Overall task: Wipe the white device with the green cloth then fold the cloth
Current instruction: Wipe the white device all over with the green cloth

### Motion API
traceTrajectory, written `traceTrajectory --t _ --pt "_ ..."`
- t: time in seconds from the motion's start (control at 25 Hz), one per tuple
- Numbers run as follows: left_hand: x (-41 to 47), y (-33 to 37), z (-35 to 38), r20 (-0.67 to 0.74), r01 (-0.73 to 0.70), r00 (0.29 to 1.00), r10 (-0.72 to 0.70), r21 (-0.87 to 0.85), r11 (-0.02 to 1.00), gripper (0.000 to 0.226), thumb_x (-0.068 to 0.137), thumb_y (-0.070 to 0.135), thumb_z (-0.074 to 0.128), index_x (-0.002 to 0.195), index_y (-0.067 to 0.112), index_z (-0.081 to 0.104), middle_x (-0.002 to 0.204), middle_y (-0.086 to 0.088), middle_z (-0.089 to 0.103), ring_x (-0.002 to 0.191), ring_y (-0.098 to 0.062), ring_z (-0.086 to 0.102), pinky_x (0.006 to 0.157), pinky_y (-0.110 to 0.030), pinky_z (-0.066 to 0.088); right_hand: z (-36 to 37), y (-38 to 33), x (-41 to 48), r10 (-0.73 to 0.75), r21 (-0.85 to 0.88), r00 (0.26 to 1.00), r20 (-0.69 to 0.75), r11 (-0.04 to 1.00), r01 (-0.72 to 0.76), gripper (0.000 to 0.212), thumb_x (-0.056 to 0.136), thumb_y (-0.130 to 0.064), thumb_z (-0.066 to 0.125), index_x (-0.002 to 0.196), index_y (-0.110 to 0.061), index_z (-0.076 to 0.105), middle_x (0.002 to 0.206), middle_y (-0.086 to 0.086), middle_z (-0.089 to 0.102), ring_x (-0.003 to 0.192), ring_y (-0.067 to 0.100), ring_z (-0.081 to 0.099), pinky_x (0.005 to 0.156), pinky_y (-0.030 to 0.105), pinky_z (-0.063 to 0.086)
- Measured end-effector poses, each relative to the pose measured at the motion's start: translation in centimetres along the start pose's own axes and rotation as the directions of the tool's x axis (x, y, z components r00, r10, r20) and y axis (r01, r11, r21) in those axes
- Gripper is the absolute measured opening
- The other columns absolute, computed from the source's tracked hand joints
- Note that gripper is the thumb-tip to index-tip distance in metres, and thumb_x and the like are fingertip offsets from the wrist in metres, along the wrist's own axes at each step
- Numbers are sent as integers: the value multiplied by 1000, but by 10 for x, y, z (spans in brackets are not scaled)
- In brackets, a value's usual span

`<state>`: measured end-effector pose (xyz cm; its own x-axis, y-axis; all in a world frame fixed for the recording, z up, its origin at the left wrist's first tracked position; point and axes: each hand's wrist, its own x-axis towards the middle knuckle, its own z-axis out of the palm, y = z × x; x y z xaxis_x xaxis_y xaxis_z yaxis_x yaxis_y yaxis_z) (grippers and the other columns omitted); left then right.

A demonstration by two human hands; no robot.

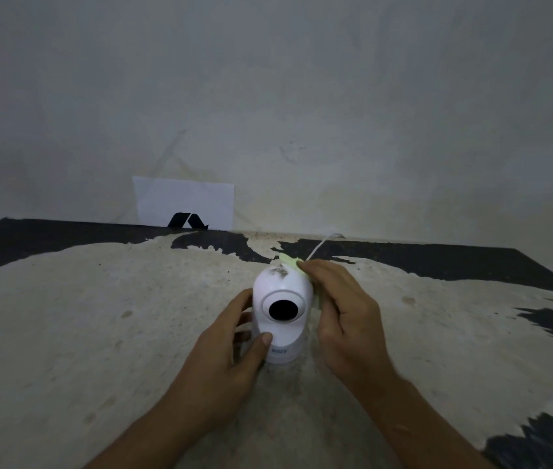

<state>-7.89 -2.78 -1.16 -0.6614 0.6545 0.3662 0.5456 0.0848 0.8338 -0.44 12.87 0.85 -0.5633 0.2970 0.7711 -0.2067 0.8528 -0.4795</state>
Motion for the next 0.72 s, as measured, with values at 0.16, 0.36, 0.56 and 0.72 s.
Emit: traceTrajectory --t 0.16,0.36,0.56,0.72 --pt "-1 -1 -1 1 -9 1000 9 5 1000 47 78 52 52 117 64 28 121 35 48 110 17 45 83 -7 42 -4 5 -4 104 -21 995 -12 994 -104 35 88 7 47 115 -9 63 109 0 64 101 7 57 93 24 47" --pt "1 1 1 -6 15 1000 -15 28 1000 46 74 56 50 111 68 26 111 43 43 101 25 43 72 1 40 1 -6 -9 -61 -59 997 -53 997 58 38 90 -6 38 122 -2 58 121 2 58 117 11 51 104 20 39" --pt "-1 0 0 -1 -1 1000 1 5 1000 51 77 53 52 122 58 28 123 32 48 111 15 46 87 -9 41 -8 4 -6 79 -92 996 -42 992 -82 37 85 12 49 114 -5 64 110 8 67 101 13 59 93 25 47" --pt "0 1 0 -3 -3 1000 3 8 1000 49 76 54 51 118 60 27 119 34 47 108 17 45 82 -5 41 -7 -3 -9 1 -79 999 -52 997 -6 33 90 -1 45 119 -3 61 114 4 63 107 9 56 96 16 43"
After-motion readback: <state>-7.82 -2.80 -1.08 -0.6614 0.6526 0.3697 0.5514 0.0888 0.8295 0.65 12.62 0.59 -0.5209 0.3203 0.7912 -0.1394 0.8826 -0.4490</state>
